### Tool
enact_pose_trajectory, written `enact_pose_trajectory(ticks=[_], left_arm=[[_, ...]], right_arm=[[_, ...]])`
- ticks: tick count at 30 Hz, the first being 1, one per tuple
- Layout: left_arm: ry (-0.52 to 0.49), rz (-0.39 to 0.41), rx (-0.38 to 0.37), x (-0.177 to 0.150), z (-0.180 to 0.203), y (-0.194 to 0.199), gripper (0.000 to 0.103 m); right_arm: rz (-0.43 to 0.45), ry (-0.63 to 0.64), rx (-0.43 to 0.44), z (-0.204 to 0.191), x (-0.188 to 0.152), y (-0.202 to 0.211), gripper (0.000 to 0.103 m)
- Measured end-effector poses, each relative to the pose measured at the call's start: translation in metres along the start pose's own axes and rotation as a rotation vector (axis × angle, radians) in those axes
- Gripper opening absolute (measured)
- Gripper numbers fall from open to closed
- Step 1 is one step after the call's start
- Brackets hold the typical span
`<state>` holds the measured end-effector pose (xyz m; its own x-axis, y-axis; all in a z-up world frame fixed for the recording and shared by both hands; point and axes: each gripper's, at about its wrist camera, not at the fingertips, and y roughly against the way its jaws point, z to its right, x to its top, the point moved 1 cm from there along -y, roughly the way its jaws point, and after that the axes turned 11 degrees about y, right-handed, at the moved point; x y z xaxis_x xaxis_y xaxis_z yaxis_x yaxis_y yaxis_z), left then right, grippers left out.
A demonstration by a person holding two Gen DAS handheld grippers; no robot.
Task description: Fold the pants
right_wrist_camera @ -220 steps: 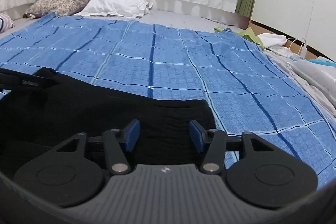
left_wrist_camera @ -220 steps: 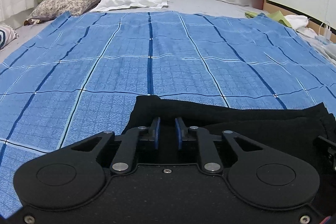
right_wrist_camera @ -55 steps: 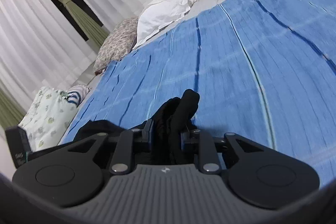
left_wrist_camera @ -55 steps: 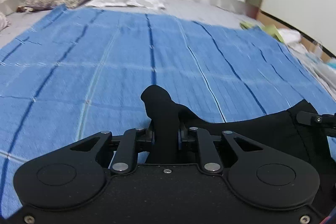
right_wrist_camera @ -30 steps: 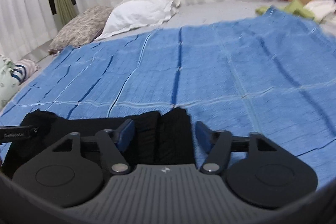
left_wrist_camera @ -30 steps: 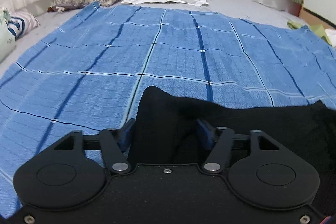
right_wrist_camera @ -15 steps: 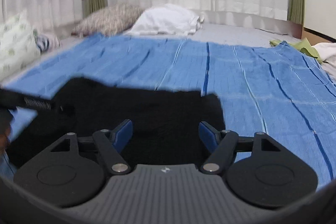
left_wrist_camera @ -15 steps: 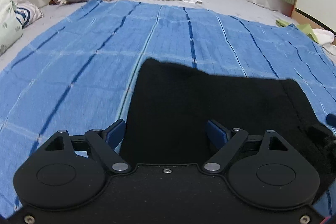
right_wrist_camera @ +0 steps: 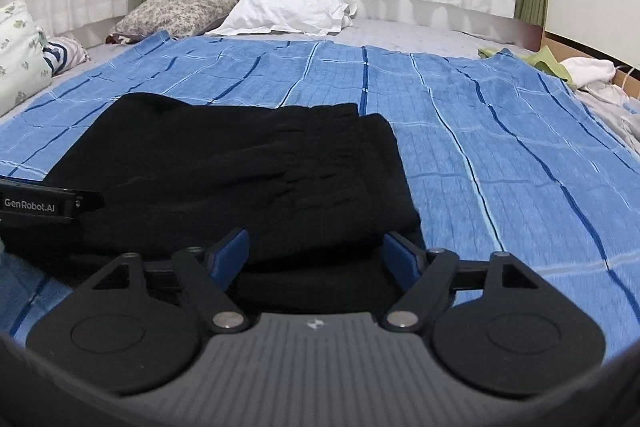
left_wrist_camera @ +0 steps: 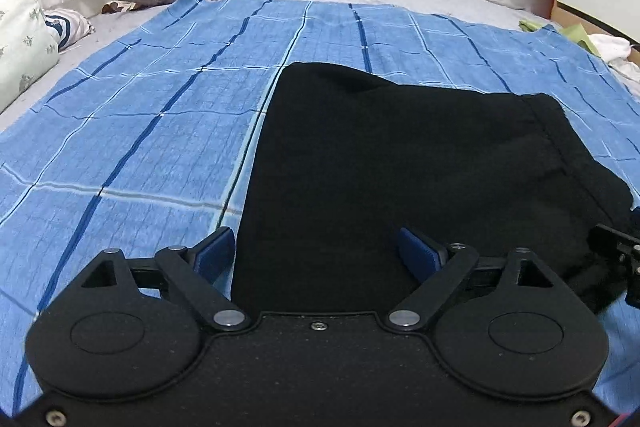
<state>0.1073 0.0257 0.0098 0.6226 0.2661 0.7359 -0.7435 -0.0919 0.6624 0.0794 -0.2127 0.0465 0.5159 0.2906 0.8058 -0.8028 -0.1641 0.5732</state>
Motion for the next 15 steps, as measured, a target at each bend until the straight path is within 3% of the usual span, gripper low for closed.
enact_pose_trajectory(ticks=[5,12,15], left_arm=[[0.035,0.002,-0.025,-0.014,-0.005,0.021,0.091],[0.095,-0.016,-0.112,-0.032,-0.010,0.053,0.101],[0.058,-0.018,-0.088,-0.042,-0.004,0.055,0.102]], right_arm=[[0.022,-0.018,-0.018,-0.009,-0.006,0.022,0.088],[0.039,0.030,-0.017,-0.022,-0.014,0.046,0.103],[0.016,0.010,-0.008,-0.023,-0.023,0.043,0.103]])
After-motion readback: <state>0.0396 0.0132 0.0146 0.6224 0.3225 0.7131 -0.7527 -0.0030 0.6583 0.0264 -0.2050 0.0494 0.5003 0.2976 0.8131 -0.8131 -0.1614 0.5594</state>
